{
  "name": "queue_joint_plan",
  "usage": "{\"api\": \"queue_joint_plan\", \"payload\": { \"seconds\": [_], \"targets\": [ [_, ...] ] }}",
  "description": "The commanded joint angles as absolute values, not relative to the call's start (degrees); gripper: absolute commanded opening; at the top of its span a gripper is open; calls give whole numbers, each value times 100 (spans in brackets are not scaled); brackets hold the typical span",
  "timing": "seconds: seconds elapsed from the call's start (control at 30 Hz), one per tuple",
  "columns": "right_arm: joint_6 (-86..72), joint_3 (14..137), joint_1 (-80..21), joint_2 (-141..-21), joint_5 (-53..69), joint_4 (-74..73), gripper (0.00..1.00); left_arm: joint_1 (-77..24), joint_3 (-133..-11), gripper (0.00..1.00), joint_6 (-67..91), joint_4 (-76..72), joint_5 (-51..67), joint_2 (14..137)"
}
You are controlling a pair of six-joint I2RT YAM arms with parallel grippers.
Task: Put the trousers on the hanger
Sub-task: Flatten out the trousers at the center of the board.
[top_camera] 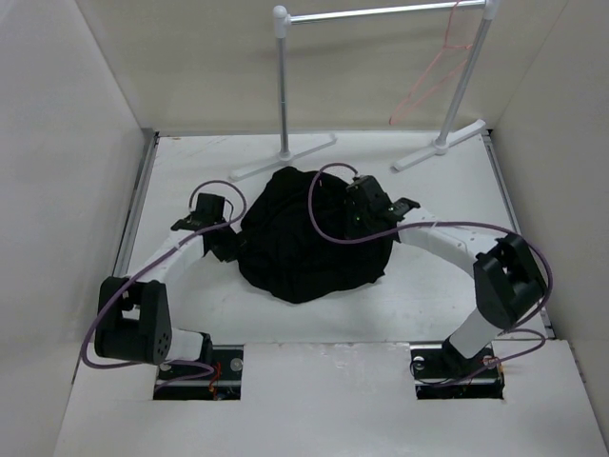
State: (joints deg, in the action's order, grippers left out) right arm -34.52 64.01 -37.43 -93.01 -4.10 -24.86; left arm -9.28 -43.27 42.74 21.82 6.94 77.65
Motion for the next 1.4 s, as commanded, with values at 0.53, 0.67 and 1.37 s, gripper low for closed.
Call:
{"api": "queue_joint_plan", "payload": {
  "seconds": [0.53, 0.67, 1.37],
  "targets": [
    [-2557, 8537, -3133, -6101, -870, -3964, 8, -1242, -9662, 7, 3780, 4710, -1105, 5865],
    [-3328, 6492, -2888, -5021, -1080, -4393, 7, -1735, -7318, 12, 4198, 5342, -1809, 4600],
    [-4245, 4202, -864, -4439, -1099, -4070, 8, -1341, -4834, 62, 4658, 1577, -556, 7124]
  ]
}}
